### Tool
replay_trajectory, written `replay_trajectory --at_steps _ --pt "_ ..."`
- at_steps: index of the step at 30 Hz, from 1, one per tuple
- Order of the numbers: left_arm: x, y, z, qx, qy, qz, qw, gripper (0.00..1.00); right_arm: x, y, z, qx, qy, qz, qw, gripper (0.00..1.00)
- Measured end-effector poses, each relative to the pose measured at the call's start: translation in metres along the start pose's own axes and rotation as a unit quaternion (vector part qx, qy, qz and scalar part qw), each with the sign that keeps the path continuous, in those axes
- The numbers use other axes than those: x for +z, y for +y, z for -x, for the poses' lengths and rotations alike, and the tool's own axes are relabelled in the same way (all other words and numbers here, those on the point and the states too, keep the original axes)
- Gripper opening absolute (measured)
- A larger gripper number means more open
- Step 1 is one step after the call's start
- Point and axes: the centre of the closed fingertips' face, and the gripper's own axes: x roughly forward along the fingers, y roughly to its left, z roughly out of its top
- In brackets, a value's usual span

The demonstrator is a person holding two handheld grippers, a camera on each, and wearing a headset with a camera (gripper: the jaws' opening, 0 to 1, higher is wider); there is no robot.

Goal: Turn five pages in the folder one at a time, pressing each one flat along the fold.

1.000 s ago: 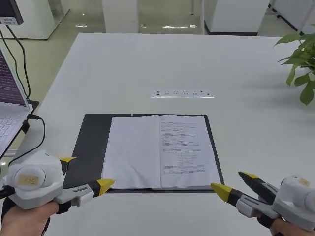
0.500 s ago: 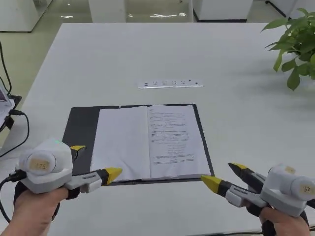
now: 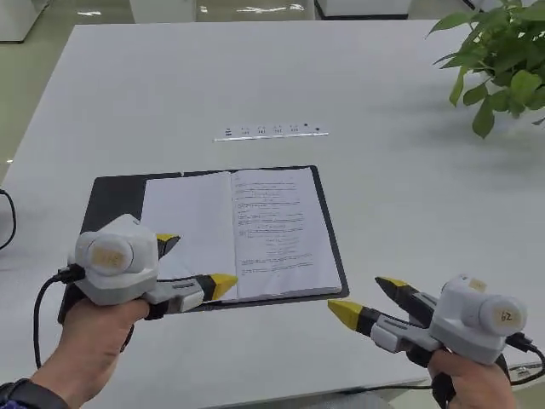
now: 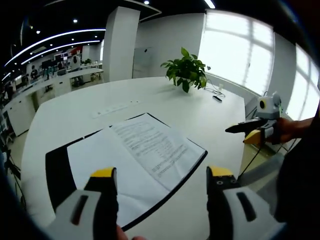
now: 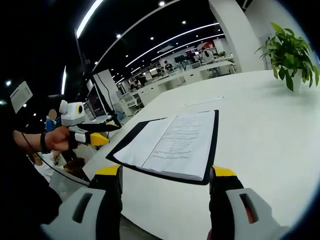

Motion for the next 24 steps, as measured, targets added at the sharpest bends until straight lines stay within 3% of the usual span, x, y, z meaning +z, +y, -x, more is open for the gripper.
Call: replay_trajectory --at_steps 4,8,14,24 --pt "-0.003 -0.009 -0.021 -0.019 0.009 0.005 0.9998 0.73 -0.005 -0.002 -0.001 0.002 0.007 -0.002 1.0000 0.70" --pt "0.002 -0.024 -0.036 -0.038 0.007 0.004 0.9993 0.72 -0.007 -0.002 -0.002 0.005 0.011 -0.005 0.9999 0.70" --pt "0.006 -0.038 -0.059 -0.061 0.007 -0.002 0.9981 0.72 -0.007 -0.005 -0.002 0.007 0.011 -0.005 0.9999 0.70" --pt "0.004 -0.055 -0.093 -0.080 0.022 -0.017 0.9964 0.71 -0.008 -0.013 0.000 0.005 0.016 -0.016 0.9997 0.70"
